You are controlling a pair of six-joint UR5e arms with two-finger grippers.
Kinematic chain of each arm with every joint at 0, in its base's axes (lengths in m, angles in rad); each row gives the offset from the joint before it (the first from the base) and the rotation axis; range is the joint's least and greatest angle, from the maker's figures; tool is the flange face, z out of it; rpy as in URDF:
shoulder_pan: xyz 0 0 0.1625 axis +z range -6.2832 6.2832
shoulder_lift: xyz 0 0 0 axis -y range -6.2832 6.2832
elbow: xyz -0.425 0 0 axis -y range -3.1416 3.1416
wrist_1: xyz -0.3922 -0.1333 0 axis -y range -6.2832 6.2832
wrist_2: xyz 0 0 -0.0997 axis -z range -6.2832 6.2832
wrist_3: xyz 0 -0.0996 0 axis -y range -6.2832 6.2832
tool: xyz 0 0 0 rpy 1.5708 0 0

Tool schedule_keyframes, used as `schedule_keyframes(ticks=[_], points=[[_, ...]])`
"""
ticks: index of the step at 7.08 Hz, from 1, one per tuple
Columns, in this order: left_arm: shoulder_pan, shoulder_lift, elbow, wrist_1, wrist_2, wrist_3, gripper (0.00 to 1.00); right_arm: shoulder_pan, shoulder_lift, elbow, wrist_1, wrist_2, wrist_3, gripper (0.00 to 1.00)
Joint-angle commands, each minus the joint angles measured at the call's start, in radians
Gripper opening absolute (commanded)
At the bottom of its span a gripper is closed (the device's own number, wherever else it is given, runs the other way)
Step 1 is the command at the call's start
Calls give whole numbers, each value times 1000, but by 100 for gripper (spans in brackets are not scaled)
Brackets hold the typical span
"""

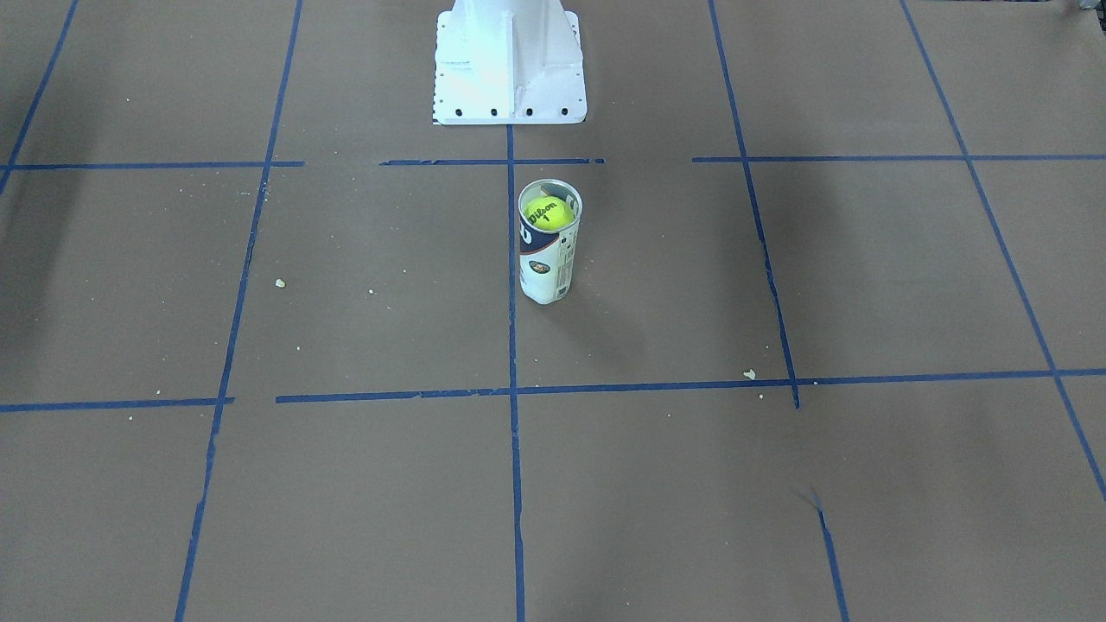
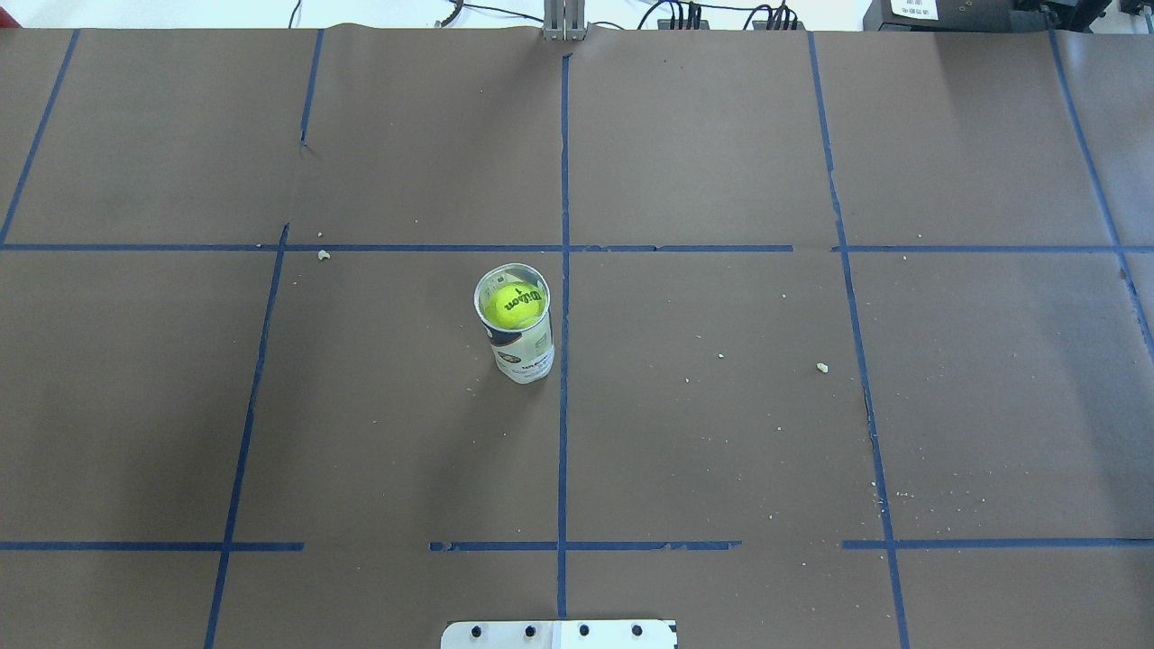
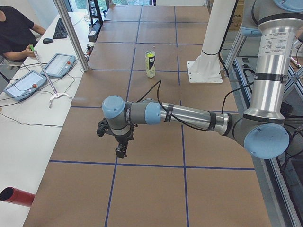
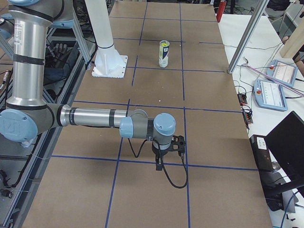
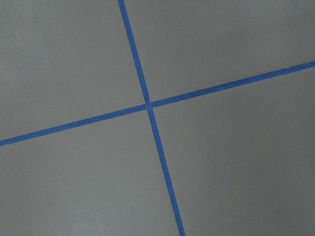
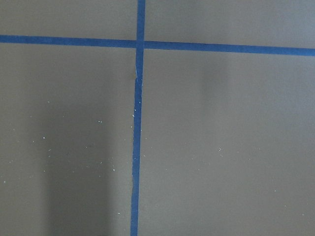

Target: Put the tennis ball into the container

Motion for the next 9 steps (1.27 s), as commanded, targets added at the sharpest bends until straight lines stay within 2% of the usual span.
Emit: schedule_keyframes(ticks=[1, 9], points=[[-8, 67, 49, -120, -16, 0, 100, 0, 0, 1, 0, 0, 0, 100], [-24, 58, 44, -125, -8, -13, 100, 0, 0, 1, 0, 0, 0, 100]])
